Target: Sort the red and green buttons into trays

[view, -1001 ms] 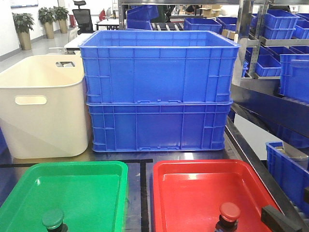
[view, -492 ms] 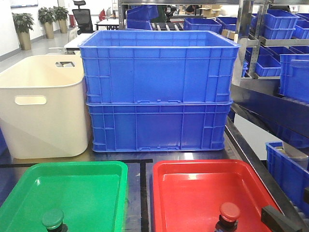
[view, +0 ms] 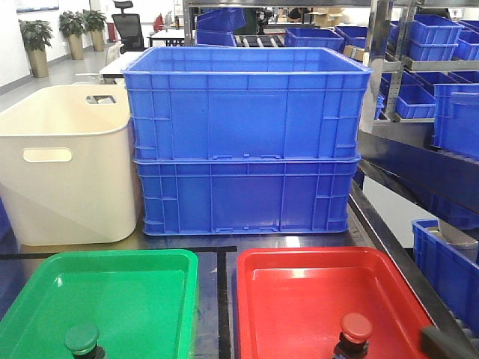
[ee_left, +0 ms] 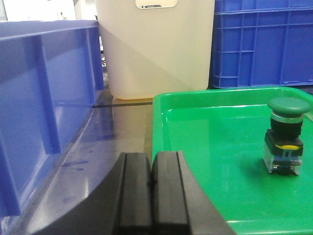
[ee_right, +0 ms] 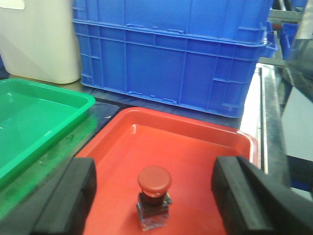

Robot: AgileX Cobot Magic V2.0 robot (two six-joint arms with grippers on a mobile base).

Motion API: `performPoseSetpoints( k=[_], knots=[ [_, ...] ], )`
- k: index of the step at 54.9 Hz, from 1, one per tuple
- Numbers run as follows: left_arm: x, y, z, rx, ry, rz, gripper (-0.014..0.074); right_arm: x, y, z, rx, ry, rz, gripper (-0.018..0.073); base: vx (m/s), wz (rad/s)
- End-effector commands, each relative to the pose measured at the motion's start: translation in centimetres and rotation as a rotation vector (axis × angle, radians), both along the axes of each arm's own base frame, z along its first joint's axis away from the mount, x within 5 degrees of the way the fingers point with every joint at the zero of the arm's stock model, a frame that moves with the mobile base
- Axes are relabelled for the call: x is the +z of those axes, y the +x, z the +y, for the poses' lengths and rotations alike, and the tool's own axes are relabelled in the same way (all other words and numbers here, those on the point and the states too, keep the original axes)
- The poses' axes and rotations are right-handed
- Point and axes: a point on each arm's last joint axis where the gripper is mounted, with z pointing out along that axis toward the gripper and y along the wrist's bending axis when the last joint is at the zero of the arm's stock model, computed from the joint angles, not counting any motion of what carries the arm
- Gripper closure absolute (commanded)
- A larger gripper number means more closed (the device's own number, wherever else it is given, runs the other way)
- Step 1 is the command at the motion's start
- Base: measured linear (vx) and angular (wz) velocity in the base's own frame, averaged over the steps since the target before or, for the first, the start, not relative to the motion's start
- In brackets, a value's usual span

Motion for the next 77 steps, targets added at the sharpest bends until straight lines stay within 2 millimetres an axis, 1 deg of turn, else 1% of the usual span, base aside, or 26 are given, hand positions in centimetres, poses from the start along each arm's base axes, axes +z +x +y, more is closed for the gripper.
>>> performPoseSetpoints(
  k=[1, 7, 12, 19, 24, 30, 37, 44, 46, 51, 77],
  knots=[
    [1.5, -0.3, 0.0, 0.003, -0.003, -0.122, 0.0603, 1.7, -1.3, -0.7, -0.007, -0.007, -0.095, 0.0078, 0.0, 0.0],
    [1.5, -0.3, 0.0, 0.003, -0.003, -0.122, 0.0603, 1.6, -3.4, -2.0, -0.048, -0.02, -0.084, 0.0165, 0.0, 0.0],
    [1.5, -0.3, 0.0, 0.003, -0.003, -0.122, 0.0603, 0.7, -4.7, -2.9, -0.072, -0.023, -0.058, 0.0266, 0.0, 0.0],
    [1.5, -0.3, 0.0, 0.003, -0.003, -0.122, 0.0603, -2.4, -5.6, -3.3, -0.086, -0.015, -0.07, 0.0456, 0.0, 0.0],
    [1.5, -0.3, 0.0, 0.003, -0.002, -0.122, 0.0603, -4.8, -5.9, -3.4, -0.122, 0.035, -0.091, 0.0575, 0.0, 0.0],
    [1.5, -0.3, 0.0, 0.003, -0.002, -0.122, 0.0603, -7.1, -6.2, -3.7, -0.196, 0.104, -0.141, 0.0574, 0.0, 0.0],
    [1.5, -0.3, 0.0, 0.003, -0.002, -0.122, 0.0603, -9.8, -6.2, -4.0, -0.271, 0.142, -0.209, 0.0573, 0.0, 0.0],
    [1.5, -0.3, 0.0, 0.003, -0.002, -0.122, 0.0603, -12.4, -5.6, -4.0, -0.304, 0.204, -0.285, 0.0572, 0.0, 0.0],
    [1.5, -0.3, 0.0, 0.003, -0.002, -0.122, 0.0603, -12.5, -5.6, -4.2, -0.328, 0.214, -0.254, 0.0571, 0.0, 0.0],
    [1.5, -0.3, 0.0, 0.003, -0.002, -0.122, 0.0603, -12.6, -5.6, -4.3, -0.351, 0.221, -0.249, 0.0572, 0.0, 0.0],
    [1.5, -0.3, 0.0, 0.001, -0.002, -0.122, 0.0603, -12.6, -5.6, -4.3, -0.35, 0.22, -0.249, 0.0572, 0.0, 0.0]
  ],
)
